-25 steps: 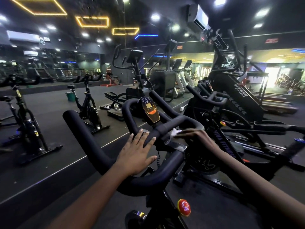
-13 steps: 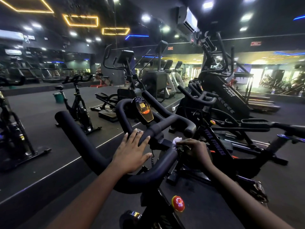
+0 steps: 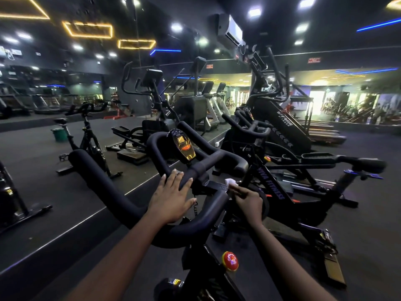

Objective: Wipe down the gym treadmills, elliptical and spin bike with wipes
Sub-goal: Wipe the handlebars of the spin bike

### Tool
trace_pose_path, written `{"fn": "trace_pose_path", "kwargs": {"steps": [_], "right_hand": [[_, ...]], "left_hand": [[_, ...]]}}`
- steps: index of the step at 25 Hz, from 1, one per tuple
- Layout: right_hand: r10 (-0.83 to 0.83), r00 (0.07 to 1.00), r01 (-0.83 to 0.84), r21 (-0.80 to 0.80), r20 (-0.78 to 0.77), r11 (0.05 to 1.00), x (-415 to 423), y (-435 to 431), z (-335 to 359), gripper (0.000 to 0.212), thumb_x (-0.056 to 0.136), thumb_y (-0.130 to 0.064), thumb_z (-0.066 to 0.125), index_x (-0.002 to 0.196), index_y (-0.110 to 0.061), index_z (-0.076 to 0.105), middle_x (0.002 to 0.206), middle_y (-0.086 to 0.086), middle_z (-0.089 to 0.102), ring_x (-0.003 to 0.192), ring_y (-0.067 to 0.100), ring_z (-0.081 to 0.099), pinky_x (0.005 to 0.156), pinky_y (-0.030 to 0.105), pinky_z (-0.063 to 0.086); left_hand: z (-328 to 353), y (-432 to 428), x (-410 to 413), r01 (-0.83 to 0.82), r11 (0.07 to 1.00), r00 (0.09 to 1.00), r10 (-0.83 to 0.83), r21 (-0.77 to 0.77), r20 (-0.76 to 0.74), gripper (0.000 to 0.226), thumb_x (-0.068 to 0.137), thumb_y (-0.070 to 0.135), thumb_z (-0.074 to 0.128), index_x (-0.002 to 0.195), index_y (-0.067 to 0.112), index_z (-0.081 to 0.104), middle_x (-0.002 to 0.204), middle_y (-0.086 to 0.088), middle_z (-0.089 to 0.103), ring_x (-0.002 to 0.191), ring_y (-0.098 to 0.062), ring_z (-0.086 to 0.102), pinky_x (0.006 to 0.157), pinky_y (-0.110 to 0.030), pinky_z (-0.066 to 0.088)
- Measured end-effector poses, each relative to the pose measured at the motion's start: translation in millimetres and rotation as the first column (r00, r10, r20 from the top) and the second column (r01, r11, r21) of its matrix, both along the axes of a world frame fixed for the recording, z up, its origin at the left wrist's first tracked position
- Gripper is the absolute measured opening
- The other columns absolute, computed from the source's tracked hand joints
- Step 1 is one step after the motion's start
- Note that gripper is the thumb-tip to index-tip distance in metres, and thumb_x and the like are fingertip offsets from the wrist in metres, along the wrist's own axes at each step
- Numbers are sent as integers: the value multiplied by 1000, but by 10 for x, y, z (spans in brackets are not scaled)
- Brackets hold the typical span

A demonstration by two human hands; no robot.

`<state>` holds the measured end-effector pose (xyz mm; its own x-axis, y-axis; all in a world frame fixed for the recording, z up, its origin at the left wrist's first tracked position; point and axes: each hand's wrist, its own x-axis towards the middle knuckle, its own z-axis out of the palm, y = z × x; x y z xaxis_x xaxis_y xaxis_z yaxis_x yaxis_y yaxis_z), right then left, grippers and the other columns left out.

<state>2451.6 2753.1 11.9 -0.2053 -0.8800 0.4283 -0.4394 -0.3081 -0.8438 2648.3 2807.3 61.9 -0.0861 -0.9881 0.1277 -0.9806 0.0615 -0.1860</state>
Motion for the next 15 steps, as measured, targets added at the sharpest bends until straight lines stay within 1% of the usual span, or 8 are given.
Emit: {"fn": "trace_pose_path", "kwargs": {"steps": [2,4,6,9,10,12,13,15], "right_hand": [[-15,1000,15,2,-13,1000,108,12,-11,27,81,-1,63,103,-12,72,101,11,71,97,17,65,65,6,35],[-8,999,6,-51,-41,999,198,137,-77,29,77,7,62,101,-7,72,101,10,71,96,19,65,70,2,34],[23,998,-27,-60,-55,998,162,258,-108,29,75,10,63,100,-3,72,101,10,71,93,14,64,70,-5,32],[66,995,-68,-33,-72,997,10,361,-11,27,77,5,65,100,-7,72,99,7,72,89,4,61,68,-5,34],[63,995,-65,-26,-75,998,-28,398,38,26,78,4,64,99,-9,73,97,6,72,85,-1,61,67,-4,35],[61,995,-60,12,-79,998,-121,469,108,27,80,2,61,99,-12,73,80,5,73,58,-15,55,55,0,37],[62,995,-58,46,-79,997,-177,507,134,26,81,1,60,100,-13,73,67,3,69,46,-13,50,48,3,36],[52,992,-40,104,-117,994,-329,588,177,22,82,-6,63,99,-16,74,60,1,65,43,-7,47,44,8,34]], "left_hand": [[0,-16,9,2,1000,1000,-2,-9,-11,63,99,51,19,151,23,-2,159,-8,-10,145,-23,-17,117,-42,-9],[3,-40,24,5,1000,1000,-5,-16,-28,63,99,52,19,152,23,-1,159,-8,-9,145,-23,-17,117,-42,-8],[-5,-53,21,10,1000,999,-11,-9,-52,63,99,52,20,152,23,1,159,-7,-7,145,-23,-16,117,-41,-7],[19,-28,-3,23,1000,989,-25,-19,-145,63,99,52,25,152,22,7,160,-6,-2,146,-21,-12,116,-40,-7],[38,-7,1,34,999,978,-40,-35,-203,63,98,51,28,152,22,9,160,-5,1,146,-20,-9,116,-39,-6],[76,57,-1,72,993,934,-99,-90,-343,62,98,48,34,151,22,14,159,-4,8,146,-20,-4,116,-38,-4],[84,107,-25,98,988,895,-139,-119,-423,61,98,45,37,150,22,17,158,-5,12,146,-20,0,117,-37,-3],[87,237,-161,170,973,800,-229,-158,-554,59,98,39,42,149,21,21,157,-6,17,146,-19,5,117,-35,1]]}}
